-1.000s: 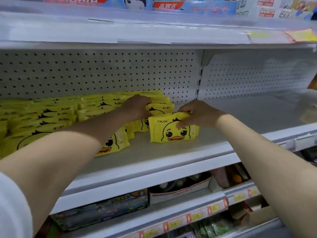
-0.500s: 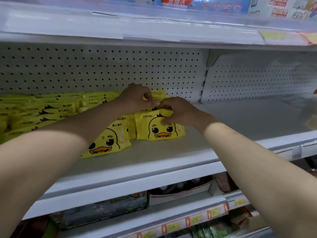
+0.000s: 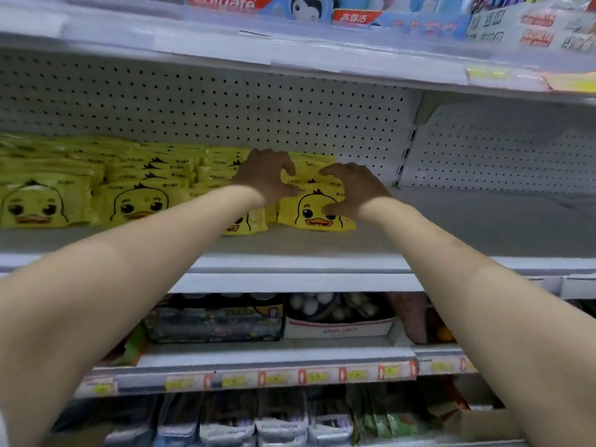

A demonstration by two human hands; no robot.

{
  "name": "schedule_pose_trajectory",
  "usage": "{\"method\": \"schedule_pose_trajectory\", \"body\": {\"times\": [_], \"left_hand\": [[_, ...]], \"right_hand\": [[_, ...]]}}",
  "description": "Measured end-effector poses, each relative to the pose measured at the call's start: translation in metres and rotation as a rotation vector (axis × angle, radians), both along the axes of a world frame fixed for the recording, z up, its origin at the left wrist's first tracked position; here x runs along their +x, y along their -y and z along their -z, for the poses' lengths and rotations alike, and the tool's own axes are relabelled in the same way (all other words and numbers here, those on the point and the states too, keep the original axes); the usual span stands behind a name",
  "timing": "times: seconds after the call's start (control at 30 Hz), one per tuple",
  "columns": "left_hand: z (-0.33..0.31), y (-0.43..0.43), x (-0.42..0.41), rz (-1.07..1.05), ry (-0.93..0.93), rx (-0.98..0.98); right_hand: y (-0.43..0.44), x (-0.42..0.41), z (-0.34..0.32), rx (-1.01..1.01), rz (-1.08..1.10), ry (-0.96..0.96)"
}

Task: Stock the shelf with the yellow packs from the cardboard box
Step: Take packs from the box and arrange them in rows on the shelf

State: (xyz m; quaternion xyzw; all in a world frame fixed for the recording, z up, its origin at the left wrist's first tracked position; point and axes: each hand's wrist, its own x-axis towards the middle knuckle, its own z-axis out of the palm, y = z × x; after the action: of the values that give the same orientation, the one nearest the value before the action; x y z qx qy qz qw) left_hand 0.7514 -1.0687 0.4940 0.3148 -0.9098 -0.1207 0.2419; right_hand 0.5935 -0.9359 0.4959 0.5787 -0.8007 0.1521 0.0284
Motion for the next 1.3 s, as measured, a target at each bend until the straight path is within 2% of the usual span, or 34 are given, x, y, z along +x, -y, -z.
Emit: {"method": "schedule_pose_trajectory", "body": {"times": [0.33,0.57,0.77,1.07,1.3], "left_hand": [[0.04,-0.114,0.133,-0.211,0.037,0.091],[0.074,-0.188,0.265,-0.439,0.25,0.123],[0.102,-0.224,0.36,-0.656,0.447,0.206],[0.14,-0.224,0.473,-0.795,0.511,0.309],[0.193,-0.169,0.546,-0.788,0.613,0.346]], "right_hand": [[-0.071,0.11,0.031,0.037,-0.209,-0.001],[-0.102,0.217,0.072,0.125,-0.448,0.061],[-0.11,0.311,0.107,0.238,-0.606,0.035],[-0.075,0.426,0.138,0.344,-0.783,-0.022],[-0.013,0.508,0.192,0.454,-0.81,-0.041]]}}
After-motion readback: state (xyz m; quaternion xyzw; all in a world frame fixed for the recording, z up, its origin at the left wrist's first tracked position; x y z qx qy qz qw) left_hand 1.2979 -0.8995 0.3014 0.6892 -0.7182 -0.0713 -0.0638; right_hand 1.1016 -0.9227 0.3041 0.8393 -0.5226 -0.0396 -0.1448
